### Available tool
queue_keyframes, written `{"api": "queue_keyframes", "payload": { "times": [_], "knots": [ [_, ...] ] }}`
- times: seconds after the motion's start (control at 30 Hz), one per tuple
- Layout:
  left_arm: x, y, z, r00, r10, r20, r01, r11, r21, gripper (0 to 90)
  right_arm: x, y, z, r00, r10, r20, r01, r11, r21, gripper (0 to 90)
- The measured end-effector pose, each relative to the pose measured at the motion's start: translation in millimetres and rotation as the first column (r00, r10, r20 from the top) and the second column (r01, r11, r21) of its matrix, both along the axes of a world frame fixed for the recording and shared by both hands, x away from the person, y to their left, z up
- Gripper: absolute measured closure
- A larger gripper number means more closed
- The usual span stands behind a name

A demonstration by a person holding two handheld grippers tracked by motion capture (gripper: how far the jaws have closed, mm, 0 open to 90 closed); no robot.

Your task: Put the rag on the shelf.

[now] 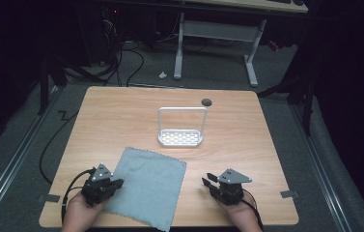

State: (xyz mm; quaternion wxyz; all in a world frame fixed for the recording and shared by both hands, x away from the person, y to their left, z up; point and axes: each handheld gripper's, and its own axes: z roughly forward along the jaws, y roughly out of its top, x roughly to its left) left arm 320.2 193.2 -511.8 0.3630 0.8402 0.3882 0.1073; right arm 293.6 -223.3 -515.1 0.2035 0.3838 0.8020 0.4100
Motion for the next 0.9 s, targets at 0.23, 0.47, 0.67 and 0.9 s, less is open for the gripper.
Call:
{"api": "queue_keyframes", "payload": {
  "times": [0.23, 0.47, 0.67, 0.9],
  "knots": [
    [-9.8, -2.6, -5.0, 1.0, -0.006, 0.008, 0.006, 0.9989, 0.046, 87.3, 4.8, 39.5, -1.2, 0.9897, 0.143, -0.013, -0.143, 0.9886, -0.047, 90.0],
    [-15.1, 1.0, -10.3, 1.0, 0.009, 0.002, -0.009, 0.9989, 0.046, 87.1, 8.6, 65.1, -5.8, 0.9669, 0.249, -0.056, -0.252, 0.9653, -0.067, 90.0],
    [-15.9, -0.3, -10.9, 0.9999, 0.01, 0.004, -0.011, 0.9991, 0.041, 87.1, 3.1, 79.6, -11.5, 0.9463, 0.311, -0.089, -0.319, 0.9417, -0.106, 90.0],
    [-14.9, -6.5, -10.8, 0.9996, -0.027, -0.005, 0.027, 0.9991, 0.031, 87.1, 1.9, 74.6, -12.4, 0.9536, 0.283, -0.102, -0.295, 0.9477, -0.123, 90.0]
  ]
}}
